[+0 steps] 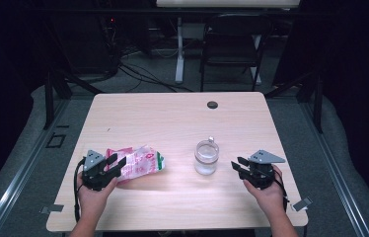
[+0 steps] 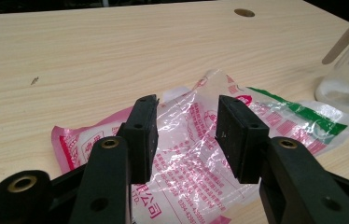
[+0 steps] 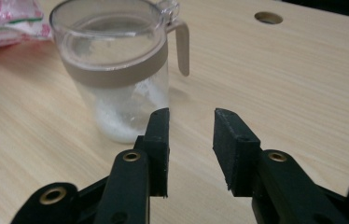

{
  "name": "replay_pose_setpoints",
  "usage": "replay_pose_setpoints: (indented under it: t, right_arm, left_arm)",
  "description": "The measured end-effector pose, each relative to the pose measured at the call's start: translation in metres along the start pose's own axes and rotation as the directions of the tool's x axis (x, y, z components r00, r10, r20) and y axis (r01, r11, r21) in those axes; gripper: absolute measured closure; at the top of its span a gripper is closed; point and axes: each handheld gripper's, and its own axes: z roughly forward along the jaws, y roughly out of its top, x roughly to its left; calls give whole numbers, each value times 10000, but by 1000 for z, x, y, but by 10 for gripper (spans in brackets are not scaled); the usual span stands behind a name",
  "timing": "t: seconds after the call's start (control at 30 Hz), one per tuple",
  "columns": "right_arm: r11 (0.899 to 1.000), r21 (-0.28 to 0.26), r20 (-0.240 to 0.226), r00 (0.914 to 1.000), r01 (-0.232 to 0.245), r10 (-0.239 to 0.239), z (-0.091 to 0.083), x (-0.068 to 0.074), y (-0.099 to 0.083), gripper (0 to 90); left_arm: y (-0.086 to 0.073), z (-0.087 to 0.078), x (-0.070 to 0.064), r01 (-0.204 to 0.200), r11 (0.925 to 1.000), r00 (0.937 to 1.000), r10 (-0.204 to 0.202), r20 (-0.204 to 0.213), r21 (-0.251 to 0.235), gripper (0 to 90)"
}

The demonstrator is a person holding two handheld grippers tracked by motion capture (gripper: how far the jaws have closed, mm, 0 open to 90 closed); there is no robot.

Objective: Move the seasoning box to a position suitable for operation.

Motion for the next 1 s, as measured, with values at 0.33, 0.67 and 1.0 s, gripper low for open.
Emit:
replay_pose_setpoints:
  t: [0.33,0.67,1.0]
  right_arm:
    - [9995,-52,-368,9988,-326,324,12,-10,1,709]
    - [9989,332,-695,9971,336,-312,40,0,14,728]
    - [9986,468,-1084,9936,-259,308,60,-6,20,816]
  left_arm:
    - [-7,-4,2,220,9997,9997,-221,52,94,618]
    - [-15,-26,6,238,9997,9988,-240,-434,-53,662]
    - [-23,-39,15,557,9984,9947,-558,-858,-43,688]
